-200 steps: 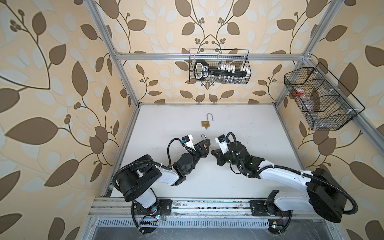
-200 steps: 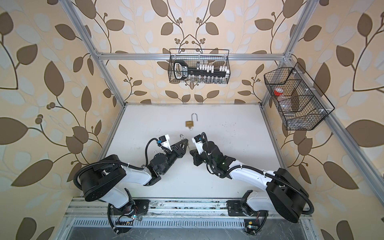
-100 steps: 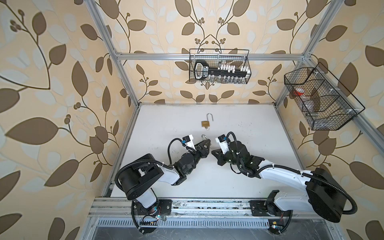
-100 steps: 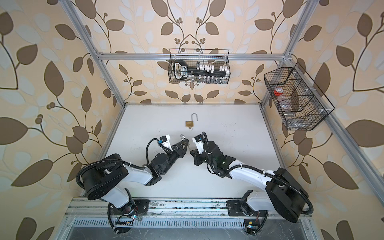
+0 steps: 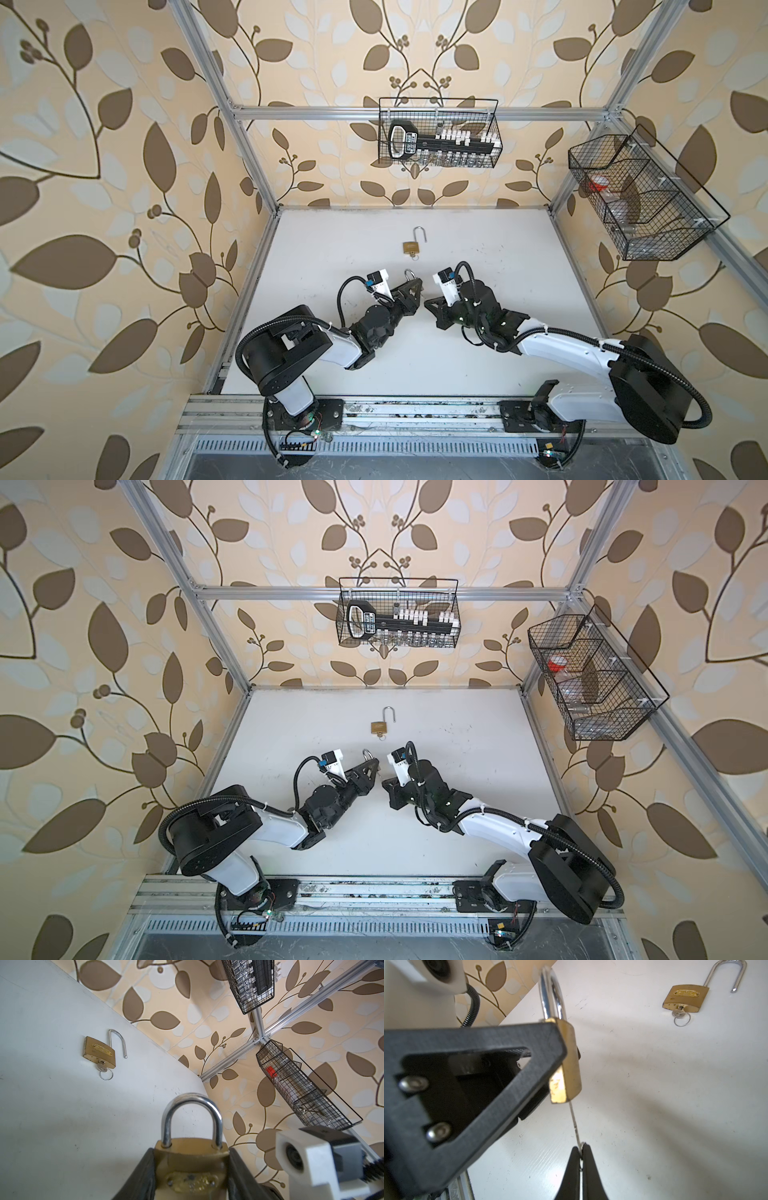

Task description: Unlock with the key

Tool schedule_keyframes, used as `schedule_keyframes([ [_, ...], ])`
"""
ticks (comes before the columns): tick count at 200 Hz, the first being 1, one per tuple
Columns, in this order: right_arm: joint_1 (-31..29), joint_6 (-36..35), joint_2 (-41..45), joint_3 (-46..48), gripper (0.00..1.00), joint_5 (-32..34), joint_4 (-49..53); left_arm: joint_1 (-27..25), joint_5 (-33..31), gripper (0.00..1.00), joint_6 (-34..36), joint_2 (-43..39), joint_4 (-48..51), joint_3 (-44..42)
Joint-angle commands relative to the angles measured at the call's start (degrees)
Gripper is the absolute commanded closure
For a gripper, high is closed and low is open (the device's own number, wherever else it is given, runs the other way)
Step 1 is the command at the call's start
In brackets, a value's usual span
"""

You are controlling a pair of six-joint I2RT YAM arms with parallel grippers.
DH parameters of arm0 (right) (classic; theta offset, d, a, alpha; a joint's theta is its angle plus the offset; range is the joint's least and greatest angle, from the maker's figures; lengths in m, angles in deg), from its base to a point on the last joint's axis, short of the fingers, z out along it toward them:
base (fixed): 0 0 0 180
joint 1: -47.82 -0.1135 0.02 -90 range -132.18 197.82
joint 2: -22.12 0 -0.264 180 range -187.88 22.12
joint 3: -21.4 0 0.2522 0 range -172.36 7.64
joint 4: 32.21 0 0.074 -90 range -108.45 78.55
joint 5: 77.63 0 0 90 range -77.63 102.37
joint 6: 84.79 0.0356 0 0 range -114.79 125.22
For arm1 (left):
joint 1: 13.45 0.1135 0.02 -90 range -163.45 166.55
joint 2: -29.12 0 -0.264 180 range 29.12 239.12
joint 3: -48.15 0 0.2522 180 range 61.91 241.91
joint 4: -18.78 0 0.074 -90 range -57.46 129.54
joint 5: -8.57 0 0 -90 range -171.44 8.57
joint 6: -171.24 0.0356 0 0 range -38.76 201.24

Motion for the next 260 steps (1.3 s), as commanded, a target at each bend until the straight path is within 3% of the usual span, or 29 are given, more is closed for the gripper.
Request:
schedule_keyframes([
  [1, 0.8, 1.0, 1.8, 0.7, 1.00, -1.1, -4.1, -1.4, 0.9, 1.00, 0.2, 0.3, -6.0, 1.1],
  [67, 0.5, 1.0, 2.6, 1.5, 1.00, -1.8, -5.8, -3.5, -2.4, 1.00, 1.4, 2.2, -6.0, 1.8],
  [116, -0.5, 0.1, 3.2, 2.2, 1.00, -3.6, -7.9, -6.5, -8.8, 1.00, 2.7, 3.0, -6.1, 2.6],
  [163, -2.8, -1.9, 1.4, 1.0, 1.00, -1.5, -7.0, -7.0, -8.3, 1.00, -2.8, 3.7, -6.0, 5.1],
  [204, -1.3, -2.7, 4.6, 2.4, 1.00, 1.0, -6.5, -7.0, -5.1, 1.00, -6.8, 2.9, -6.1, 3.7],
  [260, -0.1, -2.9, 9.6, 4.0, 1.00, 1.3, -6.4, -7.0, -4.3, 1.00, -5.2, 2.9, -2.6, -0.4],
])
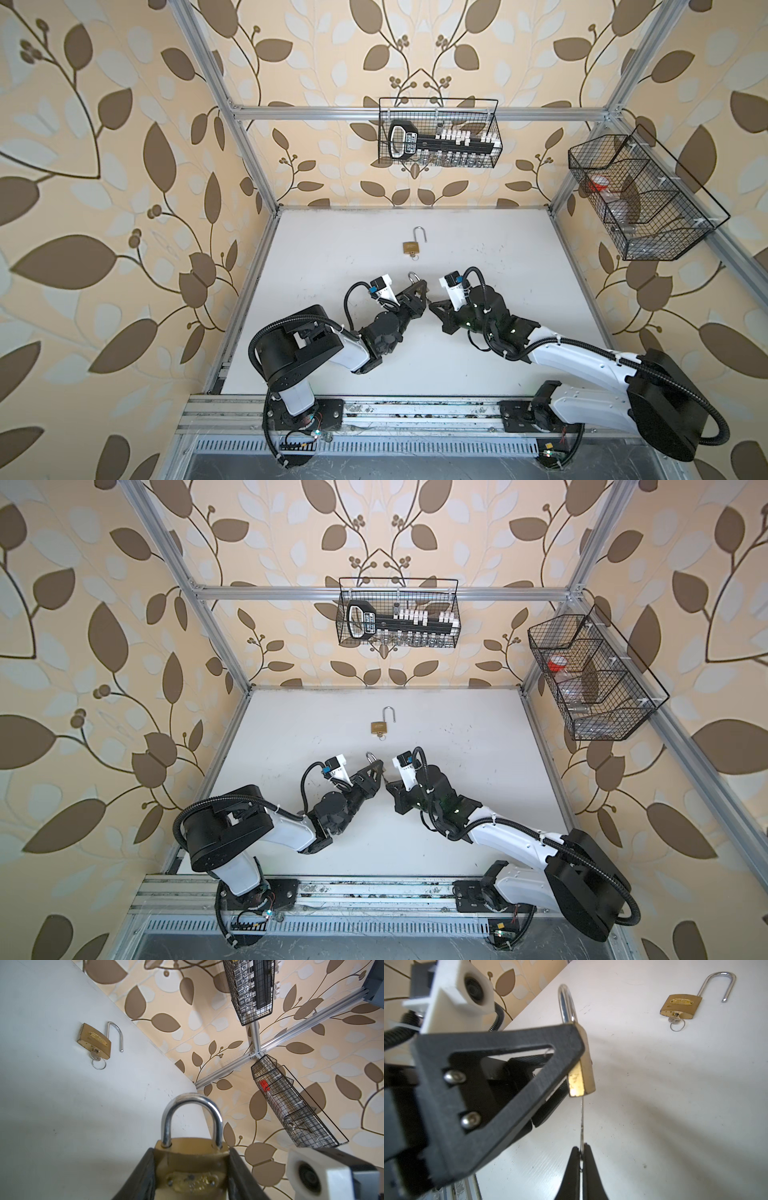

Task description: Unlock with the key

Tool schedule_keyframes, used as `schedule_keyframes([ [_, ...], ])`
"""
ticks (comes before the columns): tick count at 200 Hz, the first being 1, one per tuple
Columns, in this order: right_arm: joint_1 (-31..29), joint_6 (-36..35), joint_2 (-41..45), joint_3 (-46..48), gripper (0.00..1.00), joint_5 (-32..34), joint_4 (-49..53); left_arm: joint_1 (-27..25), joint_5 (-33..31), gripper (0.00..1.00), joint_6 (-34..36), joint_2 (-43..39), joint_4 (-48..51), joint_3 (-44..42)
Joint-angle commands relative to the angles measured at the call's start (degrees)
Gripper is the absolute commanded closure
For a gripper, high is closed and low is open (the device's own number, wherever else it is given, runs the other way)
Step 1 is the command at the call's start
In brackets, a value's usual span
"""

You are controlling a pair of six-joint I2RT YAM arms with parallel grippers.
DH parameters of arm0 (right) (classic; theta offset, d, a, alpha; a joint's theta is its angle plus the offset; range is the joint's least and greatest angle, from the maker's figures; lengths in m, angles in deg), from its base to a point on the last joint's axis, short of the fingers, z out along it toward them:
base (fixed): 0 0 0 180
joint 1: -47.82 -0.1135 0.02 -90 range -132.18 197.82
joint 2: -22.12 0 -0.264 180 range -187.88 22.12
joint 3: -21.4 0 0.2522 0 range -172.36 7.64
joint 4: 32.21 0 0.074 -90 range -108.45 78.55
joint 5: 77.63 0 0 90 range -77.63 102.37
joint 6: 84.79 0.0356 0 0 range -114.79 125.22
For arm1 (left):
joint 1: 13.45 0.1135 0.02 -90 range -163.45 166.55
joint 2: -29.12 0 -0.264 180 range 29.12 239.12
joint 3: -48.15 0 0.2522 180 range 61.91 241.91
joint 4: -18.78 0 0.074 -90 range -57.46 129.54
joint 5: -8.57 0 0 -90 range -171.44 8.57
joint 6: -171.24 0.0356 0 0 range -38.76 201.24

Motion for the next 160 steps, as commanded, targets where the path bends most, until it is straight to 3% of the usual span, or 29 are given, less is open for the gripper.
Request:
schedule_keyframes([
  [1, 0.4, -1.3, 2.6, 0.0, 1.00, 1.0, -6.4, -1.6, 4.2, 1.00, 1.0, -0.8, 0.5, -1.4],
  [61, -0.5, -1.5, 0.9, -0.1, 1.00, 0.9, -7.4, -1.6, 3.6, 1.00, -1.8, 3.3, -3.0, 0.0],
  [80, -0.6, -2.2, 1.0, -0.4, 1.00, 3.1, -5.8, -1.6, 1.7, 1.00, -1.5, 1.1, -2.9, 0.3],
  [120, 0.2, -2.1, 5.0, 1.6, 1.00, 5.9, -5.2, -1.6, -10.8, 1.00, 0.3, -5.3, -2.4, -4.1],
  [160, -1.6, -3.8, 9.7, 5.6, 1.00, 4.9, -11.6, -1.6, -11.0, 1.00, -2.0, -10.6, 1.3, -3.6],
])
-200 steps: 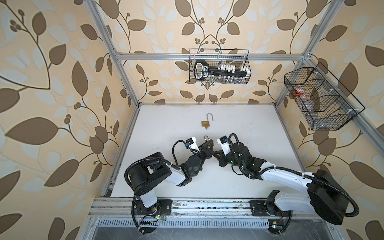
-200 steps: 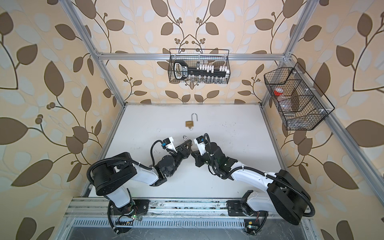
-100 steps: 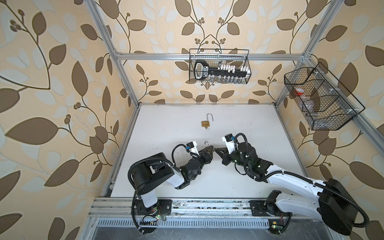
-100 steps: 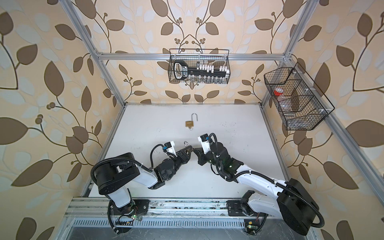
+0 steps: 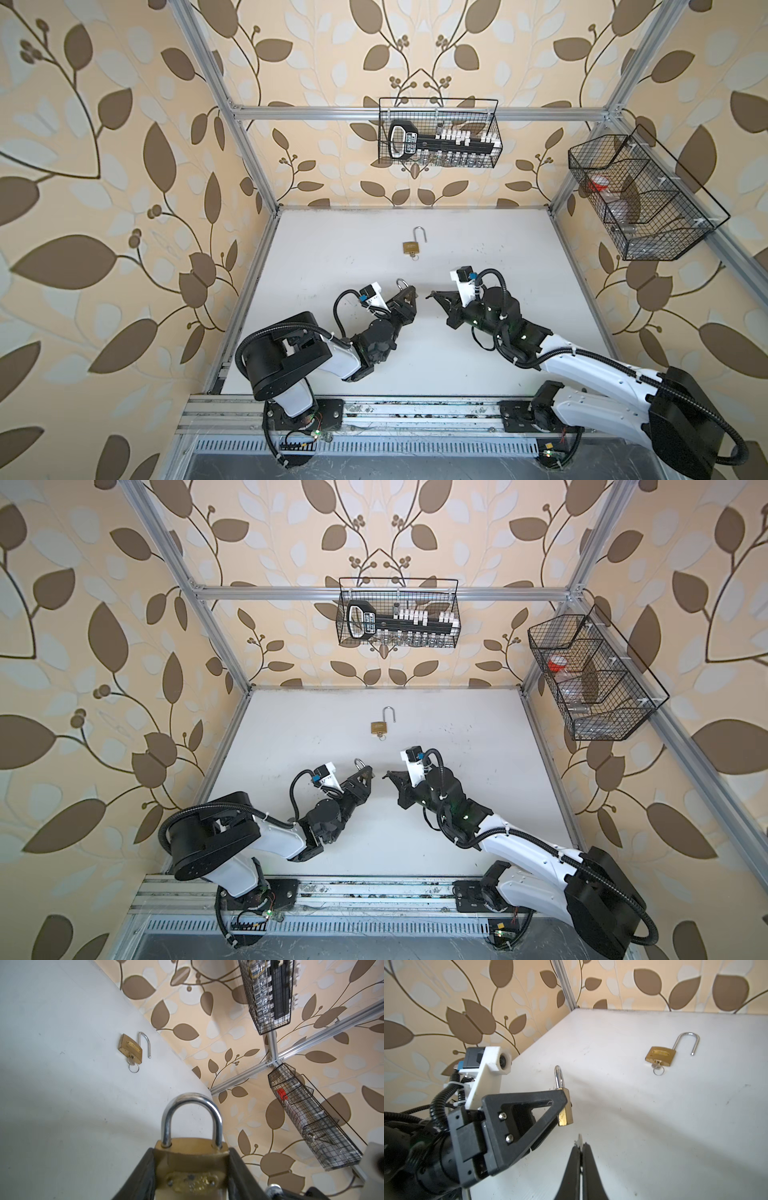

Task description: Unlock with the key

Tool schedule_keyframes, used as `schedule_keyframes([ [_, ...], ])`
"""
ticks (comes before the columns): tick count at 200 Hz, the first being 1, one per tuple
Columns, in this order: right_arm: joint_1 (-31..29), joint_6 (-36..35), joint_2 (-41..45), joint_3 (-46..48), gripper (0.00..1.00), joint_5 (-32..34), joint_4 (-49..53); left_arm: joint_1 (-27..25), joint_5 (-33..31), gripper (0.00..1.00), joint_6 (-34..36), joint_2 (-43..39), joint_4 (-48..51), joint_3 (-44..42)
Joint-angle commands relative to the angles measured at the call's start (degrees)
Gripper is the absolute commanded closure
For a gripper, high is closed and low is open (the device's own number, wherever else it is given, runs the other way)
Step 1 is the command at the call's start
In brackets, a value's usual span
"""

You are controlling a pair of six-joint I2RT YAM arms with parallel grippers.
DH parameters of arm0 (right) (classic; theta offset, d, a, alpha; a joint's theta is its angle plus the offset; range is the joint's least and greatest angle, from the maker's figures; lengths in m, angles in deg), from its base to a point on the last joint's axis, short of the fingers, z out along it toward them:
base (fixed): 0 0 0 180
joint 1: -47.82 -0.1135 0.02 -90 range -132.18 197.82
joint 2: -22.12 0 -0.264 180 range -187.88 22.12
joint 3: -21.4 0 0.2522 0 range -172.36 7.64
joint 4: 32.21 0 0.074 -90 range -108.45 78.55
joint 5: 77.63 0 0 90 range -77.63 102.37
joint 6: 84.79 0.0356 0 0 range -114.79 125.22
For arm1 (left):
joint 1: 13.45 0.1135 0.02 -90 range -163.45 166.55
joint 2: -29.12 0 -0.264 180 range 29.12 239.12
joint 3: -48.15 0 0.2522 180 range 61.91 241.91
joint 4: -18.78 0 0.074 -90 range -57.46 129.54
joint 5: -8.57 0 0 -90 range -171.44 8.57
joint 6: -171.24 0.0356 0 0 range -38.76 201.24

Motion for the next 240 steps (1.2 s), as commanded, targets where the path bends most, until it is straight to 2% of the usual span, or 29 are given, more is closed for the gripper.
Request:
schedule_keyframes([
  [1, -1.3, -2.4, 2.6, 2.5, 1.00, 1.0, -4.3, -0.4, -3.3, 1.00, -1.4, -4.4, -2.2, 1.1],
  [28, -3.7, -3.0, 8.2, 6.5, 1.00, 3.8, -8.6, -0.4, -2.1, 1.00, -16.0, -9.6, 5.8, 1.9],
  [55, -7.0, 1.5, 16.9, 7.4, 1.00, 14.9, -6.7, -0.4, 1.6, 1.00, -20.6, -12.2, -2.3, -0.1],
  [71, -10.3, 2.0, 17.7, 6.8, 1.00, 20.4, -7.4, -0.4, 1.6, 1.00, -24.1, -14.9, -0.9, -1.5],
  [83, -13.6, 0.9, 16.9, 7.5, 1.00, 24.9, -10.4, -0.5, 2.5, 1.00, -27.1, -17.1, 2.0, -2.4],
  [99, -18.8, -1.6, 15.6, 11.5, 1.00, 31.9, -20.7, -0.5, 3.4, 1.00, -30.4, -19.4, 3.2, -4.3],
  [114, -23.0, -3.9, 13.3, 14.4, 1.00, 38.1, -29.6, -0.5, 3.1, 1.00, -34.3, -21.1, 3.3, -6.5],
  [130, -26.2, -7.2, 10.0, 15.1, 1.00, 41.7, -35.8, -0.5, 3.8, 1.00, -37.0, -23.1, 3.9, -7.9],
  [152, -31.0, -13.4, 5.2, 15.4, 1.00, 47.6, -44.9, -0.6, 4.7, 1.00, -42.4, -26.6, 9.2, -8.7],
  [199, -36.3, -20.8, -10.5, 10.2, 1.00, 52.2, -58.1, -0.8, 3.5, 1.00, -46.4, -35.8, 17.6, -10.7],
  [240, -36.7, -19.5, -21.8, 5.7, 1.00, 51.4, -66.2, -0.8, 2.4, 1.00, -47.3, -43.7, 28.7, -9.8],
])
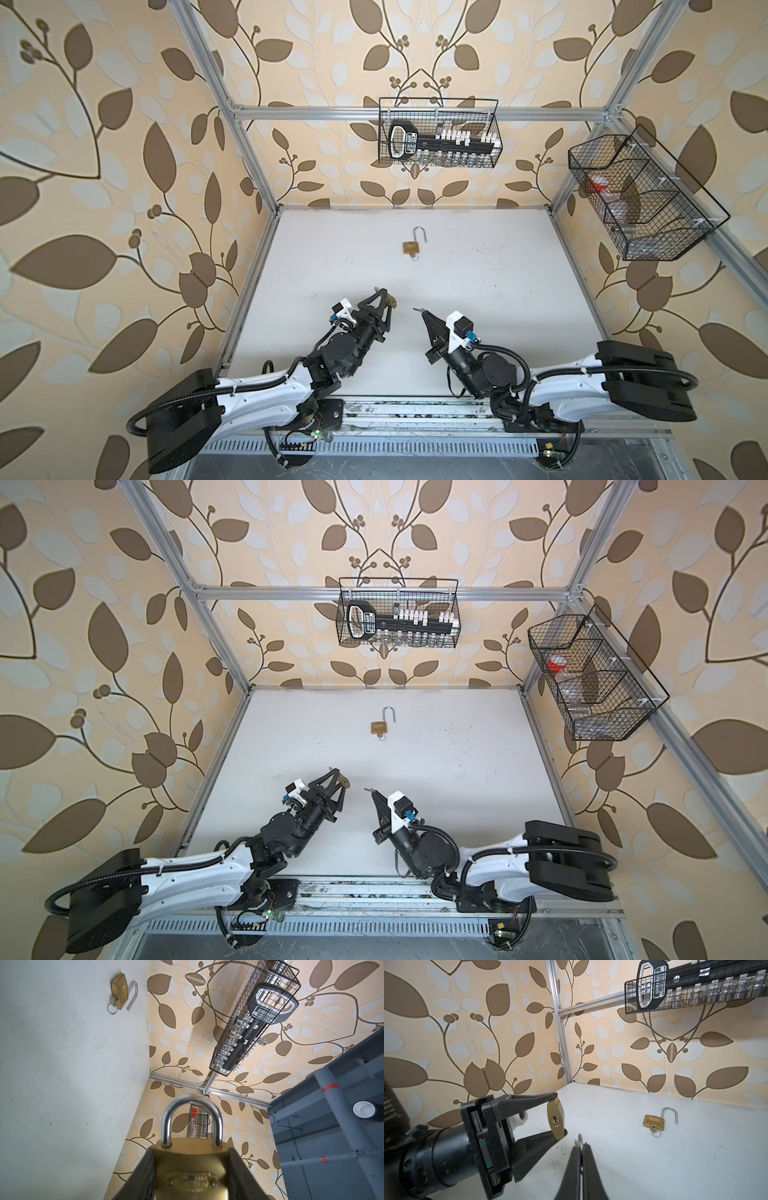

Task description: Unlock with the key

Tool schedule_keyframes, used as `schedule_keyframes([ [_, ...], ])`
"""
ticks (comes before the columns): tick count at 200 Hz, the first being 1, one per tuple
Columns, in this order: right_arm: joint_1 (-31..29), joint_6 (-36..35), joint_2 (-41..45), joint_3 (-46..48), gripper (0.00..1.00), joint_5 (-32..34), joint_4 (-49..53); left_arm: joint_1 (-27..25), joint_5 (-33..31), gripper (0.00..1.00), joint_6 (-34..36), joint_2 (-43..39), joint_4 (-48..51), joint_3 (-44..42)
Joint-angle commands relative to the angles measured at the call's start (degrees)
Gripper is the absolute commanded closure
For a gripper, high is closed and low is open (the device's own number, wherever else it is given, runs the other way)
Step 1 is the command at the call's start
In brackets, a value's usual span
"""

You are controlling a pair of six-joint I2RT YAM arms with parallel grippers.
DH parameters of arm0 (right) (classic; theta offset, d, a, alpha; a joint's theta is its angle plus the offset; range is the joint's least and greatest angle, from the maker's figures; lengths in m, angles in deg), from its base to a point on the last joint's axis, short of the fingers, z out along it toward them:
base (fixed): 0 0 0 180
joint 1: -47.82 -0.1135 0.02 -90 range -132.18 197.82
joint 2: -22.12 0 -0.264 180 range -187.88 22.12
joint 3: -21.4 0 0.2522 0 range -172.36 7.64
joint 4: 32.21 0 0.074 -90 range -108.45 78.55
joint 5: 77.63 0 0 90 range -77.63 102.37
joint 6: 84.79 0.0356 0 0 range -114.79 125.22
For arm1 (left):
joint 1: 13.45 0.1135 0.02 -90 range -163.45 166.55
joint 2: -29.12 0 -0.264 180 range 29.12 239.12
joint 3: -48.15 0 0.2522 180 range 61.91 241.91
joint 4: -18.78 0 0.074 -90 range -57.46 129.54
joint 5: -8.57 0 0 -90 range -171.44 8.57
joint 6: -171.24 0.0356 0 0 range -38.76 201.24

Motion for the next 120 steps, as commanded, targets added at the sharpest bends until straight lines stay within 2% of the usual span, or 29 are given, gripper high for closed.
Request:
schedule_keyframes([
  [1, -0.5, -2.2, -4.2, -3.0, 1.00, 2.0, -10.8, -0.4, -1.7, 1.00, -2.1, -4.1, 4.2, 0.9],
  [46, -0.6, -5.0, -10.4, -7.1, 1.00, 0.9, -14.9, -0.4, -2.7, 1.00, -3.2, -9.3, 11.6, 1.3],
  [120, -1.3, -6.1, -17.8, -12.5, 1.00, 1.4, -16.1, -0.5, -1.5, 1.00, -4.5, -8.3, 11.2, 3.8],
])
